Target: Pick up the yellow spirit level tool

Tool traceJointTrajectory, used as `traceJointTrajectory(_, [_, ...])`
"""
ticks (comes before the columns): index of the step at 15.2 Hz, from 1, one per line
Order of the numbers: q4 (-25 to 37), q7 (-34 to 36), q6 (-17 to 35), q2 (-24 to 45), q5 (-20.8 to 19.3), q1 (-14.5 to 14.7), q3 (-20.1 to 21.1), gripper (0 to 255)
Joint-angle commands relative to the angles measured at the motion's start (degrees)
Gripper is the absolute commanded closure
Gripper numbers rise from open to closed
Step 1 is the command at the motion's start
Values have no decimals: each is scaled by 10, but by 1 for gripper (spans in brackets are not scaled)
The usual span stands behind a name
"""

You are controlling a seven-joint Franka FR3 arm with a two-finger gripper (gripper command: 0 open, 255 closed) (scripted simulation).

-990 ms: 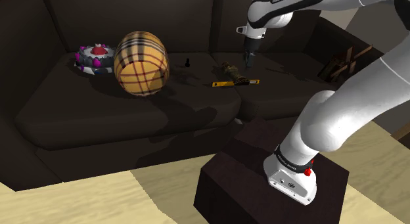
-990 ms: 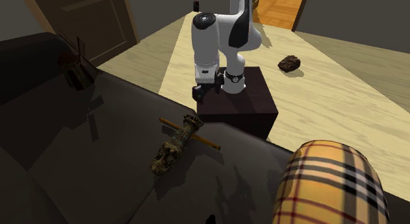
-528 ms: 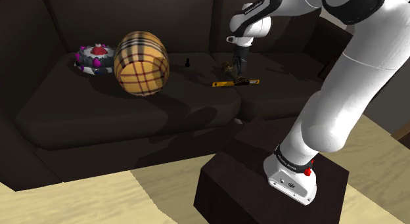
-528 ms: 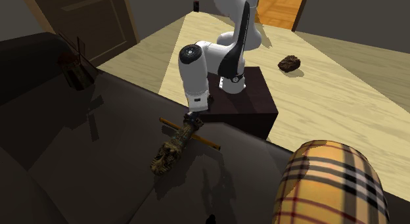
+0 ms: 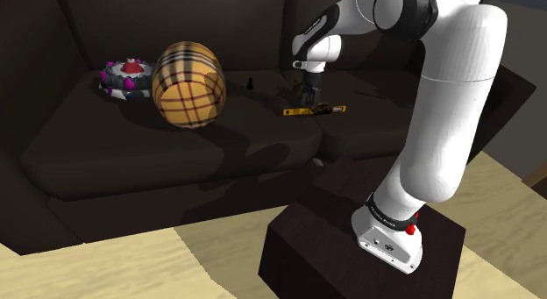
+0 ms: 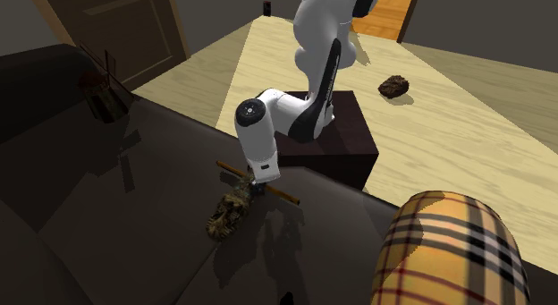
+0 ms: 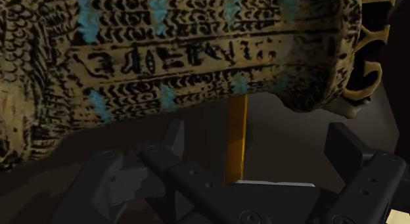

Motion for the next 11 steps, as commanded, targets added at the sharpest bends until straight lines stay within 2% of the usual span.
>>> traceJointTrajectory(1, [0,-8,11,15,10,-4,5,0])
traceJointTrajectory(6, [-4,-18,32,35,25,-10,13,0])
traceJointTrajectory(7, [-5,-19,34,36,26,-11,13,255])
traceJointTrajectory(11, [0,-14,33,41,29,-8,17,255])
